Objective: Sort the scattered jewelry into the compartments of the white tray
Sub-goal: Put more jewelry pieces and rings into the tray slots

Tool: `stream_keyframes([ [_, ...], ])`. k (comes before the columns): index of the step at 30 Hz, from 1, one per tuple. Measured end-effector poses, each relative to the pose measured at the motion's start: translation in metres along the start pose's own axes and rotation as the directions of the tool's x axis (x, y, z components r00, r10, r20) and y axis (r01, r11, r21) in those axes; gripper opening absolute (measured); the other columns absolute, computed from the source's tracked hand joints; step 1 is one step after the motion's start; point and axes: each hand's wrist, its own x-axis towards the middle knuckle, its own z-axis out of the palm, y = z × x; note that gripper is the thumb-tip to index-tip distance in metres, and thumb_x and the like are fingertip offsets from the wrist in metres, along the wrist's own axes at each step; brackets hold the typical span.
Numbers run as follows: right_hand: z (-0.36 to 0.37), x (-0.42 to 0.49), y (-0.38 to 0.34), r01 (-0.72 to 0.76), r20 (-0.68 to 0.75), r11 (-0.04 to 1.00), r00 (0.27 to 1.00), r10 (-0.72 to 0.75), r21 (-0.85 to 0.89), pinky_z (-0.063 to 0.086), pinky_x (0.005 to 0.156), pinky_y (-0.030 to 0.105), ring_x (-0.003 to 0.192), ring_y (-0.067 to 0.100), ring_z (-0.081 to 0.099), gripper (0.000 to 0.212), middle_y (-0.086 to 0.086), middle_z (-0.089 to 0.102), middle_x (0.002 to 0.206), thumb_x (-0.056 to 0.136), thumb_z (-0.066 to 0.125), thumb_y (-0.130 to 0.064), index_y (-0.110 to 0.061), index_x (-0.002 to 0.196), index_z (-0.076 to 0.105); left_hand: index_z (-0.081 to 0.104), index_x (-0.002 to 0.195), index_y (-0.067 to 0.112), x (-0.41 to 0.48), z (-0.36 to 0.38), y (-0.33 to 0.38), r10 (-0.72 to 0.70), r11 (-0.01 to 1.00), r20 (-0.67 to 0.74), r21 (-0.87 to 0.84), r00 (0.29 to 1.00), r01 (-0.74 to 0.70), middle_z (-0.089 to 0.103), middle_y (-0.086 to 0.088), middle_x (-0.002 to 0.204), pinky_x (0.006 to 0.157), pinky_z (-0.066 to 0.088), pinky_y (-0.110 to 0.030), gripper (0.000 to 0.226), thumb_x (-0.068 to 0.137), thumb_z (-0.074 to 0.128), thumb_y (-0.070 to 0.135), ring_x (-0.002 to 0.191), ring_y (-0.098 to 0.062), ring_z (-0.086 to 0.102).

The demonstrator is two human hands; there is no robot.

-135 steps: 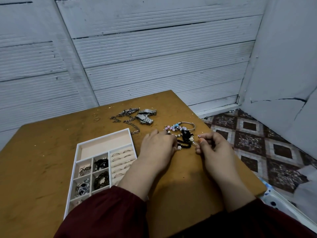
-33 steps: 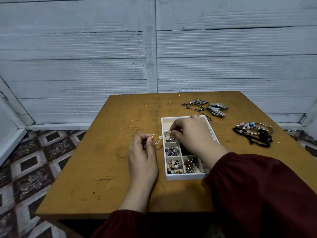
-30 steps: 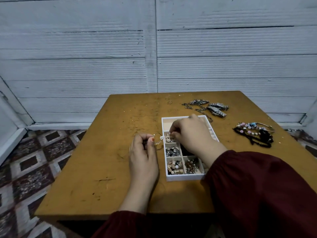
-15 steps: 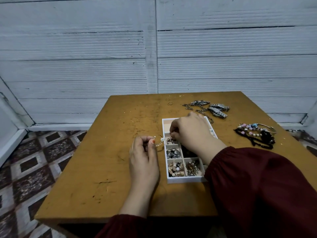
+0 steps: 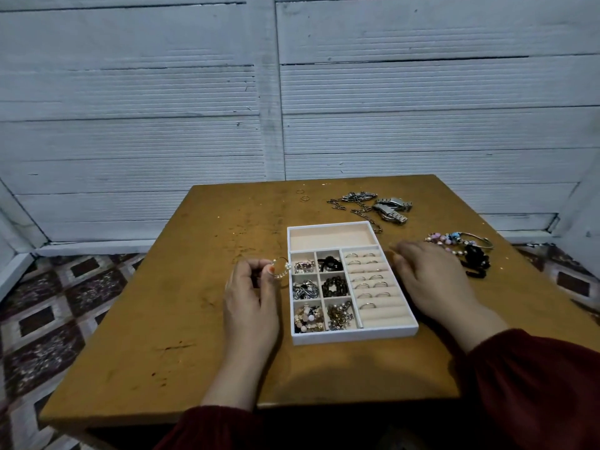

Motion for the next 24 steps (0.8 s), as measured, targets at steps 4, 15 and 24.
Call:
stream_keyframes([
  [4, 0.010, -0.002, 0.013, 0.054, 0.161, 0.998, 0.986, -0.050, -0.018, 0.021, 0.116, 0.038, 0.143, 0.020, 0.026, 0.044, -0.005, 0.035, 0.152, 0.101, 0.033, -0.036, -0.030, 0.145, 0.037, 0.048, 0.085, 0.040, 0.000, 0.001, 0.000, 0.001, 1.000, 0.005, 0.008, 1.000, -0.001, 0.060, 0.009, 0.090, 0.070, 0.040, -0.026, 0.025, 0.095, 0.053, 0.017, 0.087, -0.017, 0.055],
  [15, 0.016, -0.001, 0.015, 0.052, 0.195, 0.999, 0.980, -0.050, -0.004, 0.015, 0.117, 0.038, 0.145, 0.016, 0.017, 0.045, -0.009, 0.027, 0.155, 0.101, 0.026, -0.044, -0.039, 0.145, 0.031, 0.060, 0.084, 0.029, 0.021, 0.012, 0.007, -0.050, 0.998, 0.160, 0.048, 0.986, 0.042, 0.067, 0.004, 0.087, 0.077, 0.049, -0.037, 0.014, 0.093, 0.057, 0.018, 0.087, -0.021, 0.060],
  [24, 0.016, -0.001, 0.016, 0.048, 0.180, 0.999, 0.982, -0.049, 0.009, 0.015, 0.117, 0.037, 0.145, 0.015, 0.018, 0.044, -0.010, 0.028, 0.155, 0.101, 0.028, -0.045, -0.039, 0.144, 0.033, 0.055, 0.076, 0.030, 0.059, 0.018, 0.004, -0.043, 0.984, 0.211, 0.181, 0.977, 0.004, 0.066, 0.004, 0.085, 0.084, 0.050, -0.042, 0.021, 0.093, 0.057, 0.018, 0.089, -0.025, 0.061],
])
